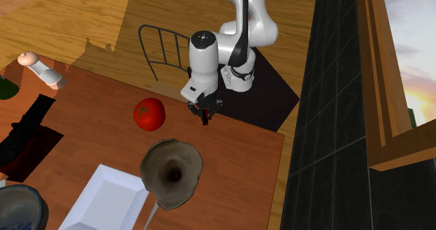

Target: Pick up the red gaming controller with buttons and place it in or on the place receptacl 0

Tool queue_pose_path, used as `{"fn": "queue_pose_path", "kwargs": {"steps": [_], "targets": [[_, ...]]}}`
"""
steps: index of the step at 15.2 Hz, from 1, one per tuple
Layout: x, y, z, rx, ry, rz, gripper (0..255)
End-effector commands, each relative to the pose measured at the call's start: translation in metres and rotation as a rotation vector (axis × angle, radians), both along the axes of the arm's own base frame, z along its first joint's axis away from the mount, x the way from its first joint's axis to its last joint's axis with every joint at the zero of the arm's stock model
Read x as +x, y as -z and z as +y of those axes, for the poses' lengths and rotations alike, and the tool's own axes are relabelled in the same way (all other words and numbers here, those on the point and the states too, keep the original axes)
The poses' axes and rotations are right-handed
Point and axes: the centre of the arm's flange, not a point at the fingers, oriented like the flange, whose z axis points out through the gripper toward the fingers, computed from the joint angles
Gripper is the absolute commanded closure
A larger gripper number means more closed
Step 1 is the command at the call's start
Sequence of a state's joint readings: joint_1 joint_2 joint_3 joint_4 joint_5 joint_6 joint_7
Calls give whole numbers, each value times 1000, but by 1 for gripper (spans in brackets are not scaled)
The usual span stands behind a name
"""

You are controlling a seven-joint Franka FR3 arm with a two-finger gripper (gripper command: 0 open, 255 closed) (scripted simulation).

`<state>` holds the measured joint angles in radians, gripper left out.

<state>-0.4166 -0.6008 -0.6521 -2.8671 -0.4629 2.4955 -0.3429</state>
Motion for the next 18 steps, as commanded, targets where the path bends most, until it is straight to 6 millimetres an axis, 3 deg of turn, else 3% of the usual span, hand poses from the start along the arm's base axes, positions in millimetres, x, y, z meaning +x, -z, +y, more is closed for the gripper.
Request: {"fn": "queue_pose_path", "kwargs": {"steps": [1, 18], "targets": [[0, -10, 1, 0, 0, 0, 255], [0, -100, 1, 0, 0, 0, 255]]}}
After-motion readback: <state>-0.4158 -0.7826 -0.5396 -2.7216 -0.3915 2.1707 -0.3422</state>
